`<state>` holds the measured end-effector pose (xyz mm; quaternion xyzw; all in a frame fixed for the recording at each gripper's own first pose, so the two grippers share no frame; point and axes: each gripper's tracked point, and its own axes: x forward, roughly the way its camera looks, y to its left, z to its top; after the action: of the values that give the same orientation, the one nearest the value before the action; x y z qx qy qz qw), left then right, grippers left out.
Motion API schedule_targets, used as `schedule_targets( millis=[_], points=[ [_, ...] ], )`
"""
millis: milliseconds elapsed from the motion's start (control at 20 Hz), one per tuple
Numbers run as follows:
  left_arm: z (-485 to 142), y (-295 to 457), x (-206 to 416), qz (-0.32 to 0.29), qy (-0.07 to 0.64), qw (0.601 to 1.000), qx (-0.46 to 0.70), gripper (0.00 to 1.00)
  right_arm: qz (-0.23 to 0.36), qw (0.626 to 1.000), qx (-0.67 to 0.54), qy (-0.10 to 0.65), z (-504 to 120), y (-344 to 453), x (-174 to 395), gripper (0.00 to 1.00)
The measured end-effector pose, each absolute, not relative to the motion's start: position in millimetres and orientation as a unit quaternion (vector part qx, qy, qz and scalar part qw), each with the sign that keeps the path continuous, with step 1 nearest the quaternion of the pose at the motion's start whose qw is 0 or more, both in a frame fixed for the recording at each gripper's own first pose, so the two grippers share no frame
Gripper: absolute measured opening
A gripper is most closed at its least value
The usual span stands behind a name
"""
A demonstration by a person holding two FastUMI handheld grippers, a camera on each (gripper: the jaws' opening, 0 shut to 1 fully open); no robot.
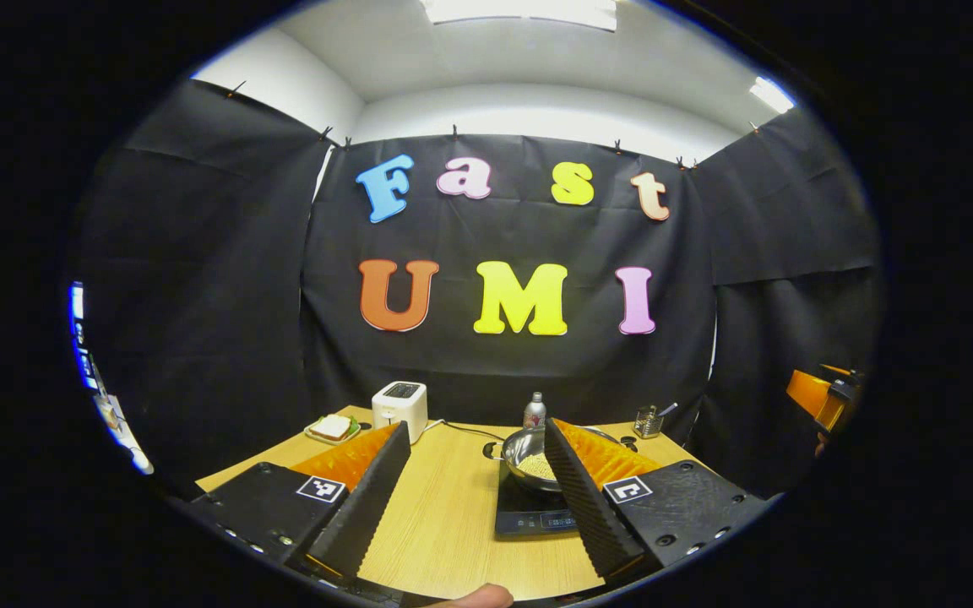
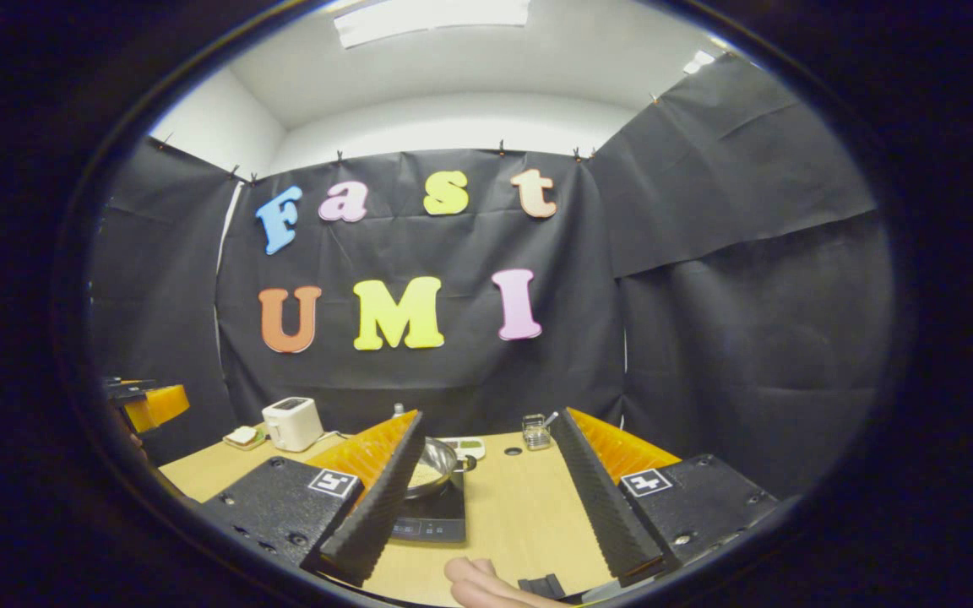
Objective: First push the handle of the pot to place it horizontally, then grasp the pot with both hands and set it on the induction cooktop.
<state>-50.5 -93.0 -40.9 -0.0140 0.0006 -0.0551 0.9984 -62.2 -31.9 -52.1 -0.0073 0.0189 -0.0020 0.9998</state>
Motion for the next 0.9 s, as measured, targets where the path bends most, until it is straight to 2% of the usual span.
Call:
schedule_targets(
  millis=[50, 200, 900],
  points=[
    [-37.7, -90.7, -55.1, -0.049, -0.010, 0.999, -0.008, 0.95, -0.001, 1.000, -0.010, 0.012, -49.7, -34.1, -64.7, 0.98],
    [-31.7, -94.7, -57.1, -0.047, -0.033, 0.998, -0.008, 0.95, 0.002, 1.000, -0.009, 0.003, -48.6, -36.3, -69.9, 0.96],
    [-53.9, -71.1, -47.2, -0.023, -0.011, 0.999, -0.021, 0.95, 0.014, 1.000, -0.010, 0.006, -53.9, -29.9, -72.6, 0.98]
  ],
)
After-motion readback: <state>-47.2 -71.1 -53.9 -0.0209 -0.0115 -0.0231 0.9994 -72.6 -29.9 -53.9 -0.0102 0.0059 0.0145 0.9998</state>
